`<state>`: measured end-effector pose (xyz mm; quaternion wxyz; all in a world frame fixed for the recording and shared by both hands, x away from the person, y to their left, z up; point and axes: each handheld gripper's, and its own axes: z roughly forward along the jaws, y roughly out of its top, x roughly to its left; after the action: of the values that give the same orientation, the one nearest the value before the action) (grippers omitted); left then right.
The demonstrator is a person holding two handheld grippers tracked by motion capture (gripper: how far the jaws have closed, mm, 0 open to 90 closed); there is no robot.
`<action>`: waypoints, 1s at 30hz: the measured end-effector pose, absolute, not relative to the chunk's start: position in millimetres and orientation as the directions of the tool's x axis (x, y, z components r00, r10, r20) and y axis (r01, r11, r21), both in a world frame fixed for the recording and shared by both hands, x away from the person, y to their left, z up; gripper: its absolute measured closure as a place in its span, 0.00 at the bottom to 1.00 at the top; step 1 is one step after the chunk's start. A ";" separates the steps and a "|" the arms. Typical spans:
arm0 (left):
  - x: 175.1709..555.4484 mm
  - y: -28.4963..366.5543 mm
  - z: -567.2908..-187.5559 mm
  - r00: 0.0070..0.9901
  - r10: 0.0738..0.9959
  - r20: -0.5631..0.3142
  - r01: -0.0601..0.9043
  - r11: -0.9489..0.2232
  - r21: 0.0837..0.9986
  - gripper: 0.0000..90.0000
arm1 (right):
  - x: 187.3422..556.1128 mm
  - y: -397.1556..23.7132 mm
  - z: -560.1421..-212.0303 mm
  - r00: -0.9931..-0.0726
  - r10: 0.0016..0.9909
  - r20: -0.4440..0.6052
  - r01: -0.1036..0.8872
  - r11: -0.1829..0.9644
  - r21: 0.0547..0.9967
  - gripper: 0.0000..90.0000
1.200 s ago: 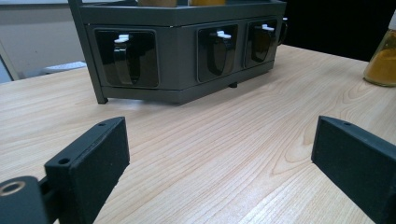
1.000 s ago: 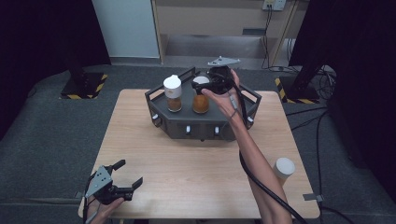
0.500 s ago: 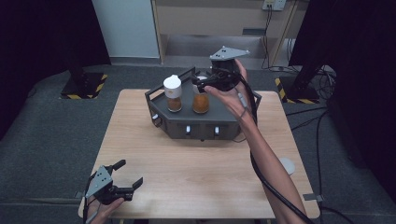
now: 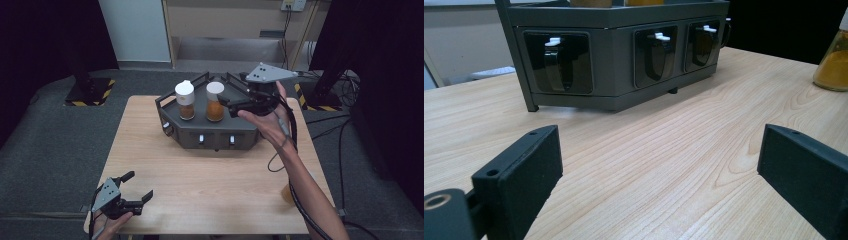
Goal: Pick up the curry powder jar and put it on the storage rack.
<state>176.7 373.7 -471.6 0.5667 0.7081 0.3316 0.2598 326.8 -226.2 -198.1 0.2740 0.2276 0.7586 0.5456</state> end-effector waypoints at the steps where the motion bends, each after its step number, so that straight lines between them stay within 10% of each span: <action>1: 176.7 373.7 -471.6 0.645 0.764 -0.008 0.175 -0.138 0.975 0.04 | 322.5 -231.6 -199.9 -0.748 0.643 -0.164 0.044 0.294 0.955 0.09; 30: 176.6 372.5 -470.6 0.646 0.763 -0.004 0.176 -0.145 0.974 0.04 | 228.3 -304.4 -246.8 -0.713 0.676 -0.186 -0.009 0.256 0.967 0.03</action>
<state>176.6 372.5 -470.6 0.5642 0.7104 0.3308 0.2601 228.3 -304.4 -246.8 0.3027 0.2279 0.7325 0.5656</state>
